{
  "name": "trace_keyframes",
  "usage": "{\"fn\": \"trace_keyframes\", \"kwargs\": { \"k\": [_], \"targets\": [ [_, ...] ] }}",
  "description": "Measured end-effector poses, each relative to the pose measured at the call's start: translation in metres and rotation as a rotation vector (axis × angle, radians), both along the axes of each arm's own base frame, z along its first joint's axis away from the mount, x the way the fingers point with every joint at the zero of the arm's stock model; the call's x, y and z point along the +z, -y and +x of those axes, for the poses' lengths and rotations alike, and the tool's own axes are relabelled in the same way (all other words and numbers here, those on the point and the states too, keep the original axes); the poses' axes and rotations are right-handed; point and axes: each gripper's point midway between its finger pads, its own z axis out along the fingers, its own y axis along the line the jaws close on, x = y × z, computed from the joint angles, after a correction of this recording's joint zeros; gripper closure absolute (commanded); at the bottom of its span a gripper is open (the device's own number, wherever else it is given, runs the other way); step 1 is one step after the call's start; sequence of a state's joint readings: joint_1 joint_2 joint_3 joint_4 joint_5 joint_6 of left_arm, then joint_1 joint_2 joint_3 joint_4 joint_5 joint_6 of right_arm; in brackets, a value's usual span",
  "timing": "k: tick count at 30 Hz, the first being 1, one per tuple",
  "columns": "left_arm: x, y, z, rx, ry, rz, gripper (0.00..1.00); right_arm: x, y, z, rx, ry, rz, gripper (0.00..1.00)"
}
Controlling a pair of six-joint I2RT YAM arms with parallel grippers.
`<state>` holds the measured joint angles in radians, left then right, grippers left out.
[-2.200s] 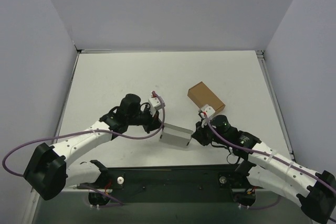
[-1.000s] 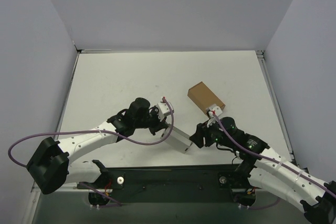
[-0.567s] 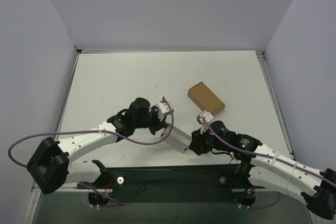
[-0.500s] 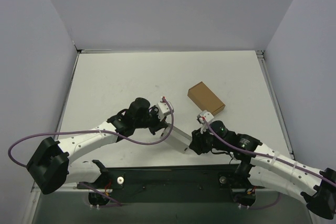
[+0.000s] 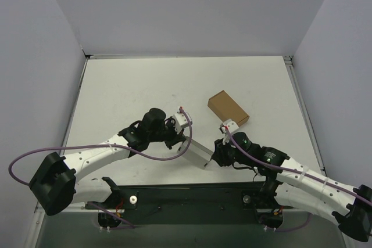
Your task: Fold the paper box
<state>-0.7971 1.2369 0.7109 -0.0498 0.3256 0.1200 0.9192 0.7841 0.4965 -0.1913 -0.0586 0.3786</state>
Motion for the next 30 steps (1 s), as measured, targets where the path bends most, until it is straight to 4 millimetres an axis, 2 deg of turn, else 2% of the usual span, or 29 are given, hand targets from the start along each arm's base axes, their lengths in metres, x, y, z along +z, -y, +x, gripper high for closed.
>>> {"fn": "trace_keyframes", "kwargs": {
  "k": [10,17,25,30],
  "targets": [
    [0.0015,-0.0001,0.0001,0.001,0.003,-0.003,1.00,-0.0041,0.0002,0.0000,-0.009,-0.016,-0.011,0.78],
    [0.0014,0.0000,0.0001,0.002,0.006,-0.001,1.00,-0.0036,-0.0013,0.0008,-0.014,-0.017,-0.003,0.83],
    [0.0008,-0.0009,0.0020,0.015,0.013,0.007,1.00,-0.0047,-0.0038,0.0017,-0.030,-0.032,0.007,0.84],
    [0.0014,-0.0016,0.0030,0.021,0.018,0.008,1.00,-0.0053,-0.0049,0.0027,-0.031,-0.032,0.007,0.80]
  ]
}}
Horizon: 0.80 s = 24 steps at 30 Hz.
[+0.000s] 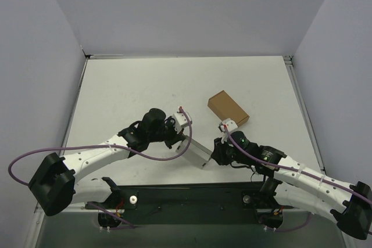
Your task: Fold the paper box
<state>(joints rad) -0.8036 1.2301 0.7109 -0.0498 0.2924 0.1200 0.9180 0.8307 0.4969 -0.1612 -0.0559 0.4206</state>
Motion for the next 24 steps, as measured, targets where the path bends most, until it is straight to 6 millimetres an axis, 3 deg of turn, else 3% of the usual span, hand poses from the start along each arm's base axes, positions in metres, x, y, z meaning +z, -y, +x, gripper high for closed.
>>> {"fn": "trace_keyframes", "kwargs": {
  "k": [15,24],
  "targets": [
    [0.0012,0.0007,-0.0011,-0.004,0.001,-0.003,1.00,-0.0027,-0.0001,0.0034,-0.009,0.010,-0.004,0.68],
    [0.0018,0.0037,-0.0056,-0.024,-0.007,-0.011,1.00,-0.0086,0.0025,0.0026,0.001,0.010,-0.023,0.78]
  ]
}}
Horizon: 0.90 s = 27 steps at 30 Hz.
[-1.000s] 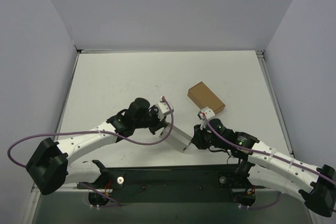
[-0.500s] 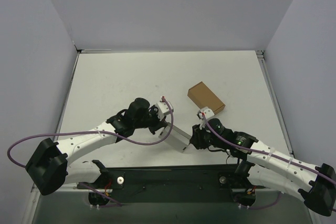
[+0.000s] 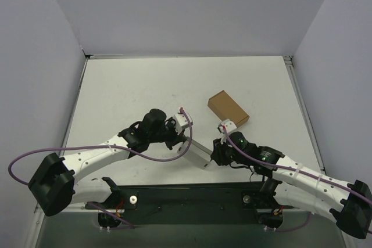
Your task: Fold the paper box
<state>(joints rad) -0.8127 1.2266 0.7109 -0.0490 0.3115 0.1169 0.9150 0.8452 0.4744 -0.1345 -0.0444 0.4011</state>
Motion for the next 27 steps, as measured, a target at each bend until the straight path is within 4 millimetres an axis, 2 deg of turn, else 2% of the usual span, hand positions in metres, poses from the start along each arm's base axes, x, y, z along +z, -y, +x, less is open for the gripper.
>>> {"fn": "trace_keyframes", "kwargs": {
  "k": [8,15,27],
  "targets": [
    [0.0000,0.0003,-0.0004,-0.001,0.000,0.000,1.00,0.0018,-0.0008,-0.0004,0.004,0.004,0.009,0.74],
    [-0.0001,0.0010,-0.0014,-0.005,0.000,0.000,1.00,0.0052,0.0001,-0.0010,0.005,0.013,0.018,0.87],
    [-0.0001,0.0012,-0.0018,-0.006,0.000,0.001,1.00,0.0042,0.0007,-0.0022,0.006,0.006,0.015,0.80]
  ]
}}
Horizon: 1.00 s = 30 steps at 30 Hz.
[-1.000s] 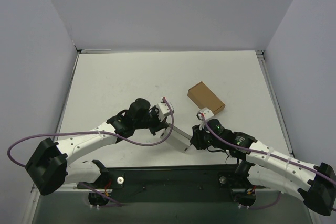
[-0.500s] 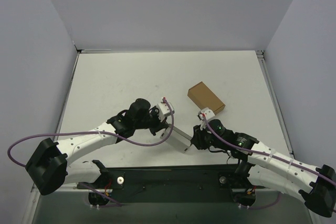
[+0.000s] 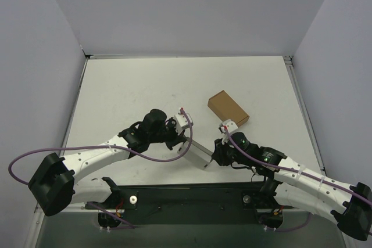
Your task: Fold the paper box
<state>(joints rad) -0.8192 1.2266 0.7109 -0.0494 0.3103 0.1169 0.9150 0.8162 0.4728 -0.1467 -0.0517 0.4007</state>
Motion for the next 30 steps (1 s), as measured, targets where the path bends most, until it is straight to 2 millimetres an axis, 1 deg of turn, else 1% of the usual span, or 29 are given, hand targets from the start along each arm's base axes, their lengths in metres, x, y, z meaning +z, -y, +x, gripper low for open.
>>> {"fn": "trace_keyframes", "kwargs": {
  "k": [10,14,15,16,18,19,21,26,30],
  "targets": [
    [0.0000,0.0008,-0.0011,-0.003,0.000,0.000,1.00,-0.0014,0.0013,-0.0010,0.000,-0.005,-0.006,0.80],
    [0.0000,0.0008,-0.0011,-0.003,0.000,0.000,1.00,-0.0015,0.0014,-0.0011,-0.001,-0.006,-0.007,0.83],
    [0.0000,0.0008,-0.0011,-0.003,0.000,0.000,1.00,-0.0016,0.0015,-0.0012,-0.001,-0.007,-0.007,0.84],
    [0.0000,0.0008,-0.0011,-0.003,0.000,0.000,1.00,-0.0018,0.0016,-0.0014,-0.002,-0.008,-0.008,0.88],
    [0.0000,0.0007,-0.0009,-0.003,0.000,0.000,1.00,-0.0025,0.0023,-0.0019,-0.003,-0.011,-0.011,0.92],
    [0.0000,0.0006,-0.0007,0.000,0.002,0.002,1.00,-0.0026,0.0023,-0.0021,-0.005,-0.014,-0.009,0.96],
    [-0.0001,0.0004,-0.0009,0.004,0.008,0.004,1.00,-0.0026,0.0026,-0.0016,-0.017,-0.020,-0.004,1.00],
    [0.0001,-0.0017,-0.0068,0.038,0.067,0.024,1.00,-0.0022,0.0033,-0.0009,-0.075,-0.053,0.014,1.00],
    [0.0018,-0.0055,-0.0095,0.095,0.123,0.034,1.00,-0.0014,0.0020,0.0043,-0.142,-0.080,0.018,1.00]
  ]
}}
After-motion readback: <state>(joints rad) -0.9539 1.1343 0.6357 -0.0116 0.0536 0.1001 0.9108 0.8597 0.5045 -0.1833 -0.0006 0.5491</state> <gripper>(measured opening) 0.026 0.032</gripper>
